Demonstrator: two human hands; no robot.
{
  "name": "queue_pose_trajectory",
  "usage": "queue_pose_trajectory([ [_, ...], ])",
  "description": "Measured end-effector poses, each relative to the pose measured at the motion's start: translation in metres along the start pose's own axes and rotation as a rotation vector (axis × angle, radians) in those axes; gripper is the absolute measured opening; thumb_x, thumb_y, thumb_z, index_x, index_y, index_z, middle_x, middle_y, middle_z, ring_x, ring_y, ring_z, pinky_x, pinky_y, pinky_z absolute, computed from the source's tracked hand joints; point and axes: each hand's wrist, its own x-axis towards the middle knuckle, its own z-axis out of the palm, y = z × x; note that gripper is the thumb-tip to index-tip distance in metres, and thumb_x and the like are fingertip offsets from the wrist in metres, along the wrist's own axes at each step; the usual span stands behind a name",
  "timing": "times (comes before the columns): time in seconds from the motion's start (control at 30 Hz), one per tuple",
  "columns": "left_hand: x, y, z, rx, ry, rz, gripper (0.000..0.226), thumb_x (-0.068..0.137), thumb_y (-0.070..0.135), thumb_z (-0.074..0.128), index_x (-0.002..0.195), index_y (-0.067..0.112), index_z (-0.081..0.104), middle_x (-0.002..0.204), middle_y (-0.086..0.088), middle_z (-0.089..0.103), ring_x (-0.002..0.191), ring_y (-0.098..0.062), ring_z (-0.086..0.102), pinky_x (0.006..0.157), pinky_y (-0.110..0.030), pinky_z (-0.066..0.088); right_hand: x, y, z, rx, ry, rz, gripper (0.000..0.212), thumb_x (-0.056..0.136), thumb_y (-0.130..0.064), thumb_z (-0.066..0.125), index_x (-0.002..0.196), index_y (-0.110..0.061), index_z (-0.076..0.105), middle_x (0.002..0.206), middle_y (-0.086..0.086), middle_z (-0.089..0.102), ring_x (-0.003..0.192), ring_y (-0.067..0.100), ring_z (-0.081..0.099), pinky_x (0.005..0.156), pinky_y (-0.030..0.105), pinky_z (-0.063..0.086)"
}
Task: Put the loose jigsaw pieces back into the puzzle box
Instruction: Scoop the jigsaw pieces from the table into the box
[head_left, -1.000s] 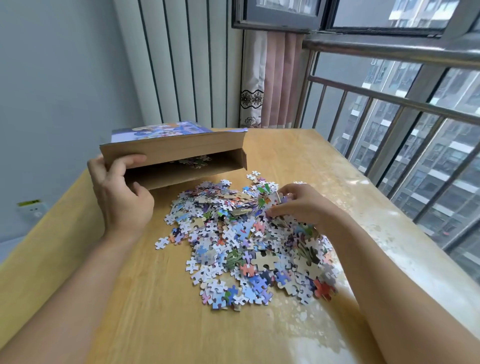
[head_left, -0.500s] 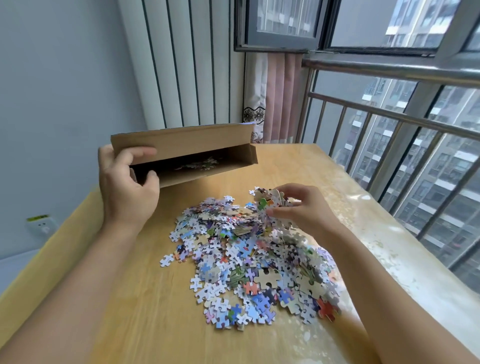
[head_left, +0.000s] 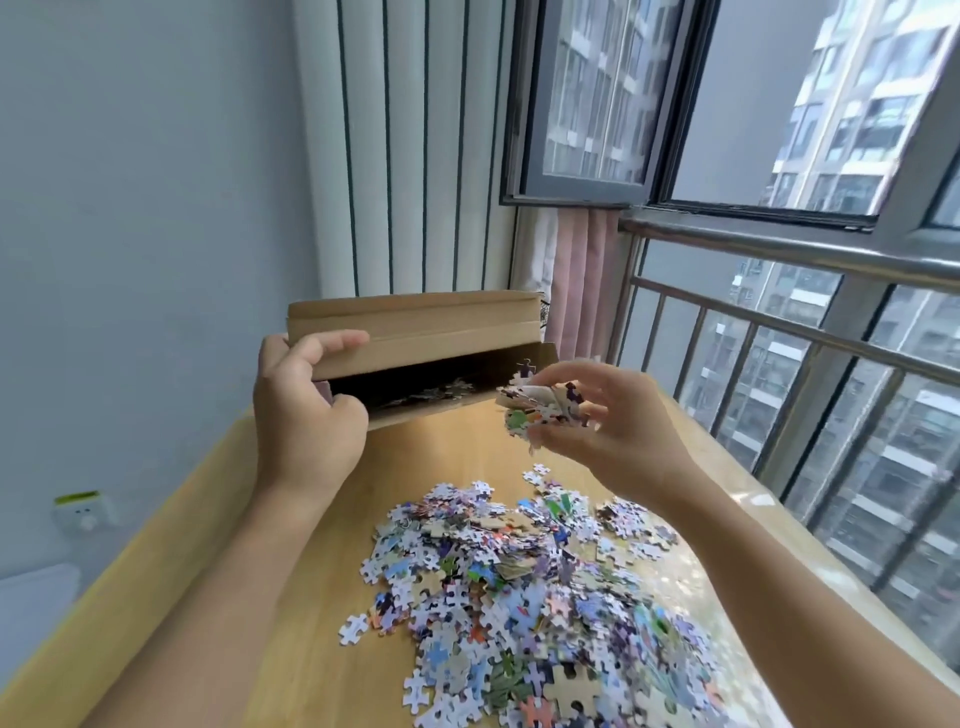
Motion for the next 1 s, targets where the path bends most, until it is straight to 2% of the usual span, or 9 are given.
queue_pose_trajectory([
  [0.13, 0.006, 0.001, -0.004, -0.008, 0.001, -0.024, 0.070, 0.070, -0.023, 0.042, 0.109, 0.026, 0.072, 0.099, 0.016, 0.044, 0.063, -0.001, 0.042, 0.065, -0.004, 0.039, 0.018, -0.003, 0.016, -0.255, 0.061, -0.269, 0.039, 0.076, -0.008, 0.085, 0.110, -0.021, 0.074, 0.110, -0.013, 0.070, 0.101, 0.000, 0.065, 0.089, 0.013, 0.050],
  [0.23, 0.006, 0.001, -0.005, -0.012, -0.003, -0.025, 0.070, 0.070, -0.024, 0.042, 0.110, 0.026, 0.072, 0.097, 0.015, 0.043, 0.066, 0.003, 0.045, 0.067, -0.003, 0.039, 0.027, 0.003, 0.031, -0.260, 0.130, -0.341, 0.038, 0.077, -0.005, 0.083, 0.113, -0.014, 0.073, 0.115, -0.008, 0.069, 0.105, 0.001, 0.064, 0.094, 0.017, 0.050],
  [0.33, 0.006, 0.003, -0.007, -0.021, -0.003, -0.039, 0.070, 0.071, -0.024, 0.042, 0.111, 0.026, 0.072, 0.096, 0.014, 0.043, 0.067, 0.006, 0.045, 0.068, -0.002, 0.038, 0.031, 0.007, 0.040, -0.227, 0.169, -0.342, 0.038, 0.077, -0.005, 0.083, 0.113, -0.014, 0.073, 0.114, -0.007, 0.069, 0.105, 0.004, 0.065, 0.093, 0.024, 0.054],
  [0.53, 0.007, 0.004, -0.008, -0.031, -0.009, -0.052, 0.070, 0.070, -0.022, 0.041, 0.111, 0.025, 0.073, 0.096, 0.014, 0.042, 0.057, 0.000, 0.041, 0.062, -0.005, 0.039, 0.032, 0.010, 0.050, -0.282, 0.068, -0.371, 0.036, 0.079, -0.005, 0.081, 0.113, -0.014, 0.073, 0.115, -0.005, 0.070, 0.106, 0.010, 0.066, 0.092, 0.031, 0.055],
  [0.87, 0.007, 0.005, -0.008, -0.037, -0.020, -0.043, 0.071, 0.070, -0.023, 0.041, 0.111, 0.025, 0.073, 0.095, 0.013, 0.042, 0.059, 0.000, 0.043, 0.060, -0.006, 0.039, 0.057, -0.002, 0.037, -0.625, -0.144, -0.577, 0.035, 0.085, -0.006, 0.074, 0.120, -0.013, 0.070, 0.123, 0.001, 0.067, 0.114, 0.022, 0.062, 0.097, 0.040, 0.053],
  [1.0, 0.007, 0.005, -0.008, -0.044, -0.025, -0.049, 0.071, 0.070, -0.023, 0.042, 0.110, 0.028, 0.072, 0.097, 0.013, 0.042, 0.061, 0.002, 0.043, 0.061, -0.006, 0.038, 0.057, 0.007, 0.045, -0.712, -0.120, -0.695, 0.025, 0.090, -0.010, 0.072, 0.115, -0.011, 0.071, 0.119, 0.005, 0.067, 0.108, 0.026, 0.062, 0.088, 0.040, 0.056],
])
